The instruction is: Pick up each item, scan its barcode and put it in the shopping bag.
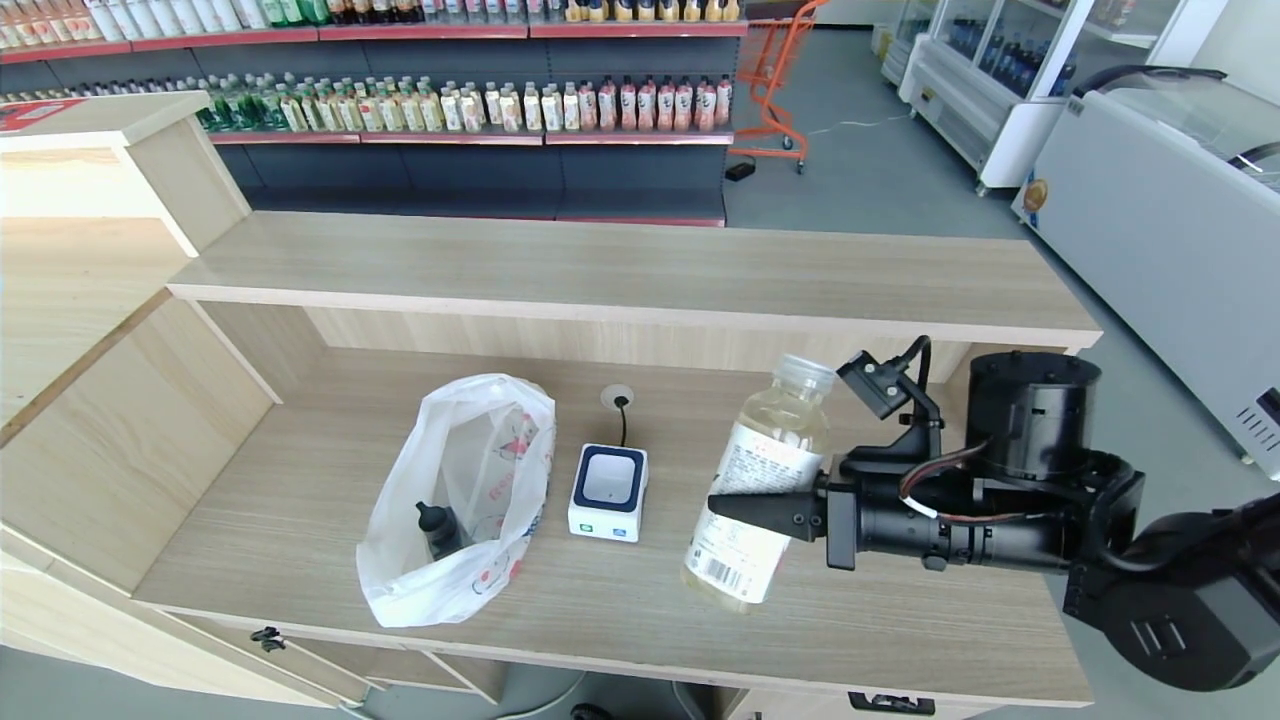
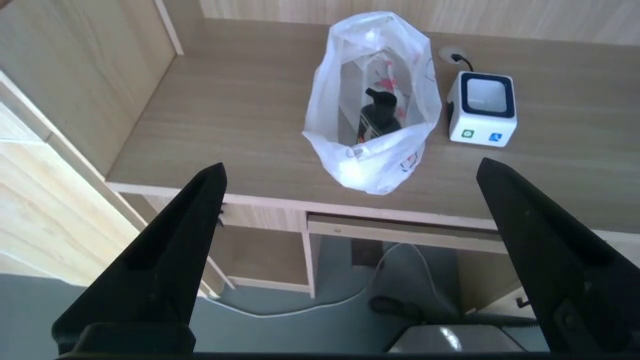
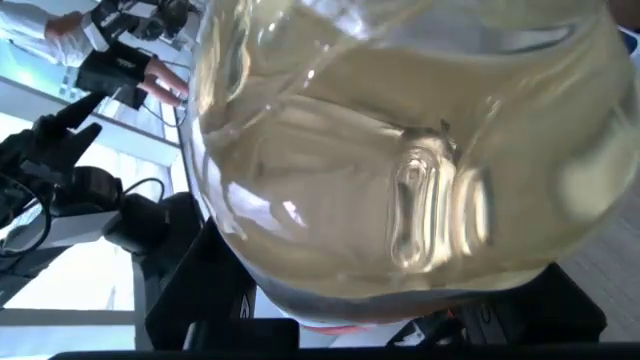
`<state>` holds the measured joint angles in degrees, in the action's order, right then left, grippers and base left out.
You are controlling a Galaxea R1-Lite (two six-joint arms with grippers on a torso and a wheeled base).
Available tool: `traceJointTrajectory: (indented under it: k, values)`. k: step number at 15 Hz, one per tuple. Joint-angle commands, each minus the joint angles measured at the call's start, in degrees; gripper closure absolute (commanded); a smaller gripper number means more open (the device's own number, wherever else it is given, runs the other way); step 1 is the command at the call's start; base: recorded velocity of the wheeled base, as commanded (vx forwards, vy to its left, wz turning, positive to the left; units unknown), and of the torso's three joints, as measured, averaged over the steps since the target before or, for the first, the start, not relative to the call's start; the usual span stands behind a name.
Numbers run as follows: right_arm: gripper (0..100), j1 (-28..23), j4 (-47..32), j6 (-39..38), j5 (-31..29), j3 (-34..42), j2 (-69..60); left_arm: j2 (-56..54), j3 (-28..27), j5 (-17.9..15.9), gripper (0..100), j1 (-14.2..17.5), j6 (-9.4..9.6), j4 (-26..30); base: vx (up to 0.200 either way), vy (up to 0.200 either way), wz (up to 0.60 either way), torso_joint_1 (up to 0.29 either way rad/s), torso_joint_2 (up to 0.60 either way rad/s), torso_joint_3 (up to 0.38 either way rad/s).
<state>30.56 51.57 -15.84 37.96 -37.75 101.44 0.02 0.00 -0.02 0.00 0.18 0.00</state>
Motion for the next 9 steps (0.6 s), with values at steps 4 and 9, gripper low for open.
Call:
traceJointTrajectory:
  k: [4,9]
  values:
    - [100,1.87,-3.58,-0.07,-5.53,-3.64,-1.95,-0.02,0.0,-0.06,0,0.0,-0.01,0.0,0.0,0.0,0.0,0.0,0.0,0.0]
    - [100,3.28,-4.37,-5.52,-5.62,-3.82,-4.41,-0.02,0.0,0.02,0,0.0,-0.01,0.0,0.0,0.0,0.0,0.0,0.0,0.0]
